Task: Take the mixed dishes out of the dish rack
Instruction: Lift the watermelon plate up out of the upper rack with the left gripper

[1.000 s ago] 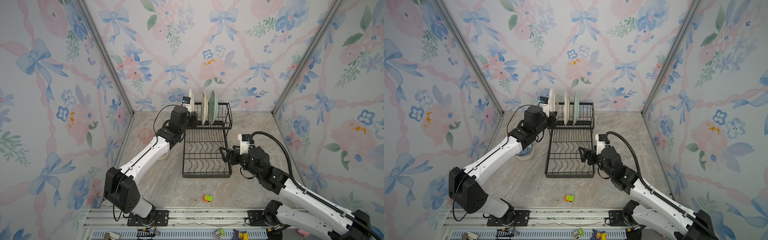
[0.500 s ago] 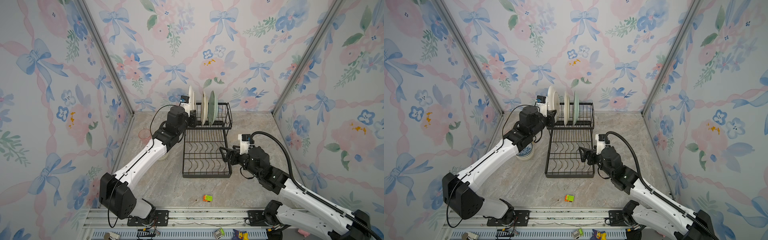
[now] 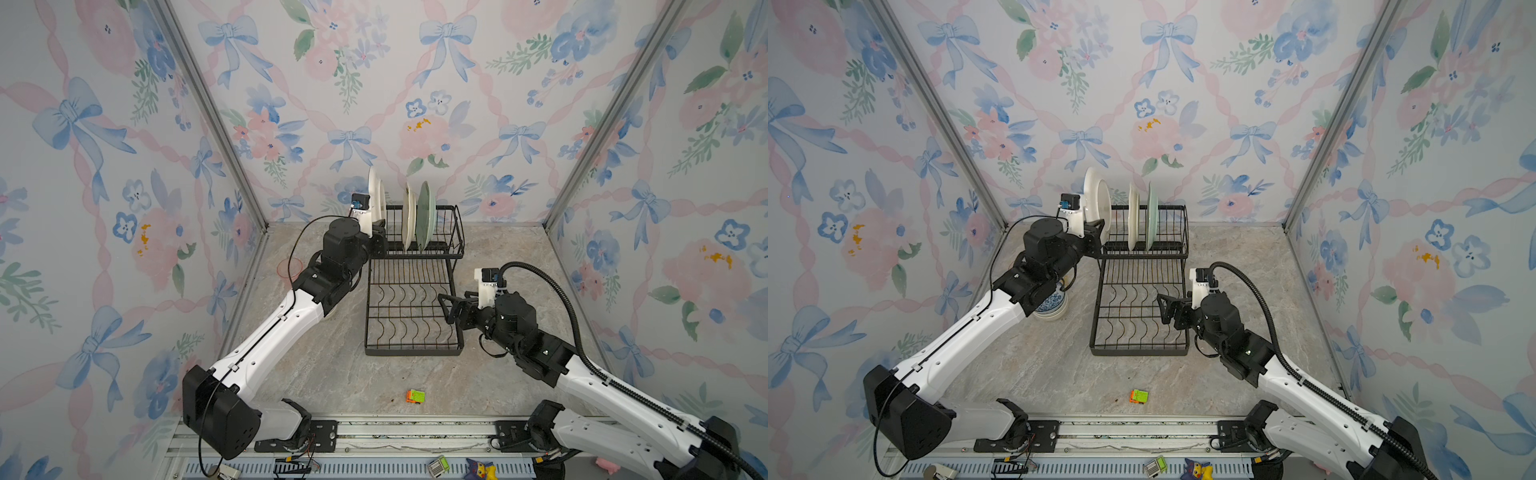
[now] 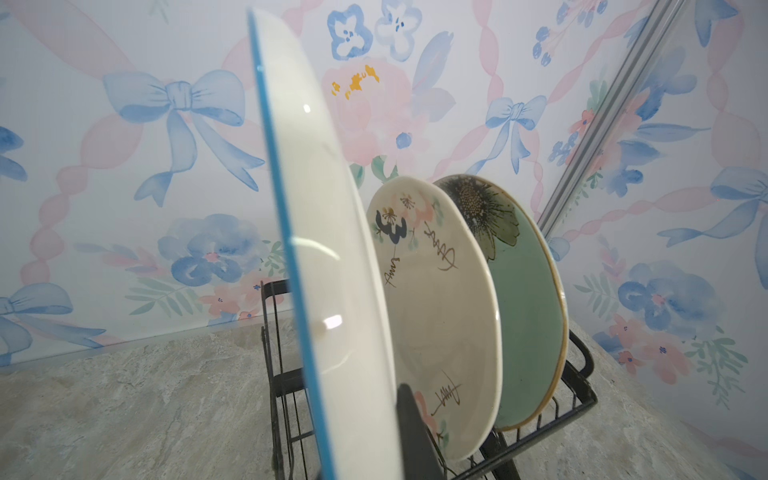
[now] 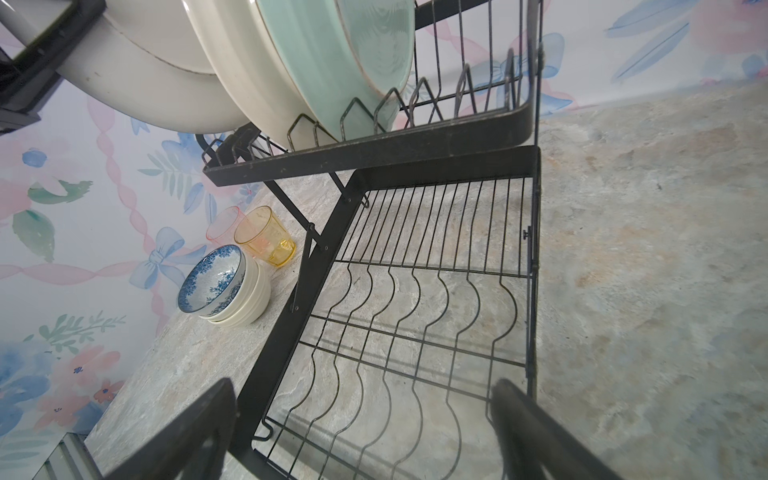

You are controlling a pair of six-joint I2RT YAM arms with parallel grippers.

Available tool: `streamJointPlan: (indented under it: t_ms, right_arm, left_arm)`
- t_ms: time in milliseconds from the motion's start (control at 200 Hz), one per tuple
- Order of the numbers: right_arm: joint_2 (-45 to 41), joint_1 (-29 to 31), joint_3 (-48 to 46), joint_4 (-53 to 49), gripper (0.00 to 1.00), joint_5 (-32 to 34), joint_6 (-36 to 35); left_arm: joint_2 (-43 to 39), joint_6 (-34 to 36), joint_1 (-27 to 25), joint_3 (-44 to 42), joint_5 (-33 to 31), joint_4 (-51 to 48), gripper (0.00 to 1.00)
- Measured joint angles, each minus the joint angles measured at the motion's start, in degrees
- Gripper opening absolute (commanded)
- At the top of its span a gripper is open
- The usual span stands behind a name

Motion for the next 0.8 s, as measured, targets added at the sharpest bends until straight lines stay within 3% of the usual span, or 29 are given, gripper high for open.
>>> streamJointPlan:
  t_ms: [595,800]
  right_arm:
    - [1.01,0.02,1.38,-0.44,0.97,-1.46,0.22]
    - [1.44,0.07,1.86,-0.61,0.97,-1.53,0.24]
  left_arm:
    - [-17.33,-0.63,-1.11,-12.96,-3.04,0.98,0.0]
    - [-24.15,-0.61,-0.42,-17.2,-8.72,-1.29,0.0]
